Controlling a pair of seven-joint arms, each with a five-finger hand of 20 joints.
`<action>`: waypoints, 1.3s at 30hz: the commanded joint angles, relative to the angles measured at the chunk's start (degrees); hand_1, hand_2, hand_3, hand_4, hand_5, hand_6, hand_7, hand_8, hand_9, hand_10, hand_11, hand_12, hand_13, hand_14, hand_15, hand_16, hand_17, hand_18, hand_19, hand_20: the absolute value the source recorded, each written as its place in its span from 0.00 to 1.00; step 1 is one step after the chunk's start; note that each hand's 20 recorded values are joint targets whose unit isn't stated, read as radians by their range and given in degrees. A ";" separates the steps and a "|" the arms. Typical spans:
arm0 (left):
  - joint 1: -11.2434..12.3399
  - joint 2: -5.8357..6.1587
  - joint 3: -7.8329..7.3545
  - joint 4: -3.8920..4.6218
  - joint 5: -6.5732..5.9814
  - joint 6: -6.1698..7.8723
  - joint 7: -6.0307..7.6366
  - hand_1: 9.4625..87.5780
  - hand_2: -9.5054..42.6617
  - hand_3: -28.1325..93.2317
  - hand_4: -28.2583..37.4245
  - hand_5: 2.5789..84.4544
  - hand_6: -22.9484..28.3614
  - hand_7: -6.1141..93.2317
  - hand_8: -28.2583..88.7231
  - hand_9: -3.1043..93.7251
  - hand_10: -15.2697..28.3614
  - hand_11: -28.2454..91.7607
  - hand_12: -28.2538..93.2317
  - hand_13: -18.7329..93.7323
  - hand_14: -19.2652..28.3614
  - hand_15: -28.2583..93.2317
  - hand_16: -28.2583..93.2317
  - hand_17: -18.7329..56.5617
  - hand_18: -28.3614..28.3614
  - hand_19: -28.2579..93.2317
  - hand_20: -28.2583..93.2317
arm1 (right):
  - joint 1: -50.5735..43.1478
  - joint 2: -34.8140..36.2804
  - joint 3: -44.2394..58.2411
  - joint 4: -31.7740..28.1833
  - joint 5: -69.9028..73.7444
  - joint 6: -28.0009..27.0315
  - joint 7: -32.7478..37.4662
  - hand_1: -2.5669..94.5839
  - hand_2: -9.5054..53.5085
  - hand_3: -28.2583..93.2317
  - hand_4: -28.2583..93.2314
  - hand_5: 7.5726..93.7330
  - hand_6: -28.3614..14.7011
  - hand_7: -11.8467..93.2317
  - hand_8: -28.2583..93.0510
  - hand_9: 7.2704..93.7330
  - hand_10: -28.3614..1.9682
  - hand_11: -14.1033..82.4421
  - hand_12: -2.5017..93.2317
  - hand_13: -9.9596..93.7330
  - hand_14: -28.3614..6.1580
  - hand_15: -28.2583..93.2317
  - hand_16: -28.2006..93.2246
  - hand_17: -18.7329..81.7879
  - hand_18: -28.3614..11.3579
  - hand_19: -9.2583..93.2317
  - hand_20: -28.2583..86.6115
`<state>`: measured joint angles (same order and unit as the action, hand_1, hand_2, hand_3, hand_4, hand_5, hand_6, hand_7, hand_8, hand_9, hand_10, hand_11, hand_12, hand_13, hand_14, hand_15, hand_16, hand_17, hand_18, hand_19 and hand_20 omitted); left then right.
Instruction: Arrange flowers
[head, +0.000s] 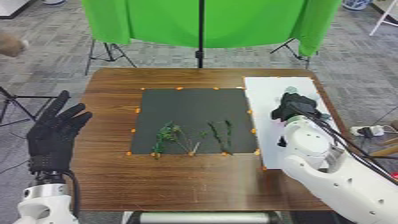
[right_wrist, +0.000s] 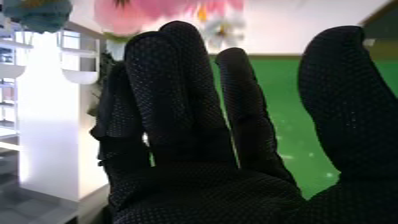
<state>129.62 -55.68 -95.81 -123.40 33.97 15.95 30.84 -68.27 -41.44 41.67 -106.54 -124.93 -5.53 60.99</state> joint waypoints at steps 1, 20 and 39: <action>-0.16 -0.14 0.38 0.34 0.06 -0.45 -0.40 0.15 0.36 0.85 0.00 0.39 0.60 0.16 0.18 0.40 0.80 0.49 0.35 0.39 0.95 0.75 0.16 0.16 0.91 0.64 0.53 | 2.79 -0.98 -3.87 3.85 -1.15 -4.56 -0.04 0.41 0.00 0.86 0.01 0.51 0.61 0.22 0.15 0.66 0.24 0.50 0.19 0.70 0.38 0.83 0.32 0.46 0.00 0.96 0.49; 0.71 0.70 0.28 0.51 -1.14 0.53 0.27 0.15 0.36 0.85 0.00 0.39 0.60 0.16 0.18 0.40 0.80 0.49 0.36 0.39 0.95 0.75 0.16 0.16 0.91 0.64 0.54 | 5.43 2.91 -10.43 5.44 -12.15 15.98 0.74 0.68 0.00 0.78 0.00 0.92 0.61 0.28 0.28 1.00 0.69 0.28 0.38 0.93 0.71 0.67 0.40 0.61 0.21 0.98 0.50; -1.37 2.42 -1.45 0.66 -0.64 0.39 -0.77 0.15 0.36 0.85 0.00 0.39 0.60 0.16 0.18 0.39 0.80 0.49 0.36 0.39 0.95 0.75 0.16 0.16 0.91 0.64 0.54 | 14.61 -18.66 -19.78 0.05 -12.36 14.25 -20.20 0.67 0.00 0.82 0.00 0.93 0.59 0.28 0.29 1.00 0.66 0.29 0.39 0.93 0.71 0.67 0.42 0.62 0.19 0.97 0.52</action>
<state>129.61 -54.74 -96.27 -123.20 33.19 16.14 30.96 -59.36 -42.70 28.67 -107.81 -137.70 11.69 47.92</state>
